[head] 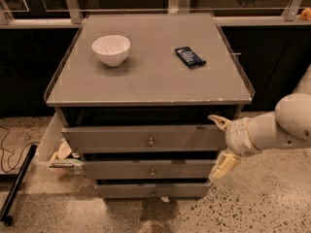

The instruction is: Open top drawer

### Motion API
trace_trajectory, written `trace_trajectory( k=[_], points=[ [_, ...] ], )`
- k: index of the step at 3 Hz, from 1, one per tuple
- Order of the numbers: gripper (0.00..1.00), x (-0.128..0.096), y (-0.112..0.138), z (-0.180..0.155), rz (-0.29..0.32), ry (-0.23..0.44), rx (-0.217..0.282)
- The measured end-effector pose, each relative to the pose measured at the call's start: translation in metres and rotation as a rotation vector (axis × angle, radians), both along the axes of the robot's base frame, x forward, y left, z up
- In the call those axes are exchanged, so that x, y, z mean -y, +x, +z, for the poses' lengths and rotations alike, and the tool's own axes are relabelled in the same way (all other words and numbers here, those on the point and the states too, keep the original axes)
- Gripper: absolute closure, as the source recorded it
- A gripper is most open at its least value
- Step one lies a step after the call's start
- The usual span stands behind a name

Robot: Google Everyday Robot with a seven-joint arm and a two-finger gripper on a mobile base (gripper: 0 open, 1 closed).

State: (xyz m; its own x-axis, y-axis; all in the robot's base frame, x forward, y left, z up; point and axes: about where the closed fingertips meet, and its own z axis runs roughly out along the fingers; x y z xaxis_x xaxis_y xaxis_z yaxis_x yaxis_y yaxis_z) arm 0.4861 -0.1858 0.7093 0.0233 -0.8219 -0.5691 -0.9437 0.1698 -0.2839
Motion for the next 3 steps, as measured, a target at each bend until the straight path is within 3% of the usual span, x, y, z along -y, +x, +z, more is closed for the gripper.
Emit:
trace_trajectory(
  k=[1, 3],
  points=[
    [0.0, -0.003, 0.016, -0.021, -0.001, 0.016, 0.017],
    [0.0, -0.017, 0.056, -0.051, 0.042, -0.021, 0.051]
  ],
)
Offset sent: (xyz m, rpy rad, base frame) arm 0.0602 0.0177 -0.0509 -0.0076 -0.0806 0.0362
